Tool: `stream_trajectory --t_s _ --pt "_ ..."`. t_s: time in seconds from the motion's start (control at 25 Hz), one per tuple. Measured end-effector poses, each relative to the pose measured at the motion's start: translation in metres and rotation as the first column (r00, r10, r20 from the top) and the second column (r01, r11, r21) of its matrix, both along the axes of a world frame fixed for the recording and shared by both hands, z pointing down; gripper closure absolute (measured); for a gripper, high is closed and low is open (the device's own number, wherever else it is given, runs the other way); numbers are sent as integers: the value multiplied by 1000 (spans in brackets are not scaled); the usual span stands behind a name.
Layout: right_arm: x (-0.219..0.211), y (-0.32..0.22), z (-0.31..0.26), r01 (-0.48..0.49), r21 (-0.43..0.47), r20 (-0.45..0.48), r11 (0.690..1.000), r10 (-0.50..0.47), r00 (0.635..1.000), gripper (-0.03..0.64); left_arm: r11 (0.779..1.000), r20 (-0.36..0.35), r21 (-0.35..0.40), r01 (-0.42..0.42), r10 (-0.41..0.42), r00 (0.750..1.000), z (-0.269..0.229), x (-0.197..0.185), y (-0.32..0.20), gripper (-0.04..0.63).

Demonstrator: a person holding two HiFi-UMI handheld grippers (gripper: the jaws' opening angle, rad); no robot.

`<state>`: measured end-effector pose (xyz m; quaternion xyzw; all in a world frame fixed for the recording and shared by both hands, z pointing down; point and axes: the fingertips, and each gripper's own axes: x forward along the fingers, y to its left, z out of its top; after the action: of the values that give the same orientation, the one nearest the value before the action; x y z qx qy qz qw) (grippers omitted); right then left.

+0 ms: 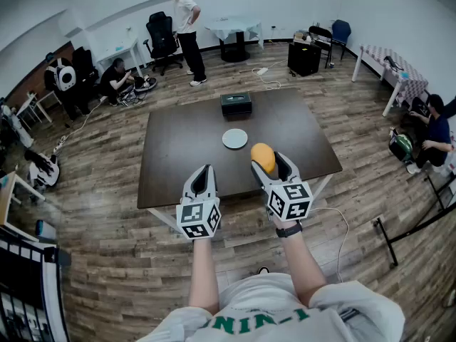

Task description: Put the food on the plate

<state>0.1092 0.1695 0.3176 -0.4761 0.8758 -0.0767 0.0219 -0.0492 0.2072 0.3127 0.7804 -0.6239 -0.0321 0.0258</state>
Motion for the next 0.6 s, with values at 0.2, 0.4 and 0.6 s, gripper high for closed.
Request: stream_trajectory --t_s 0.2,0.4,0.6 --pt "13 -14 1 18 -12 12 1000 -18 1000 296 1000 -8 -4 1 -1 1000 0 16 -15 584" --pt "24 -26 0 45 -8 33 999 -44 998 295 1000 8 -9 14 -14 1000 -1 29 -26 584" --pt "30 -31 8 72 -19 62 997 -71 996 295 1000 28 -15 27 -26 999 2 40 -30 584"
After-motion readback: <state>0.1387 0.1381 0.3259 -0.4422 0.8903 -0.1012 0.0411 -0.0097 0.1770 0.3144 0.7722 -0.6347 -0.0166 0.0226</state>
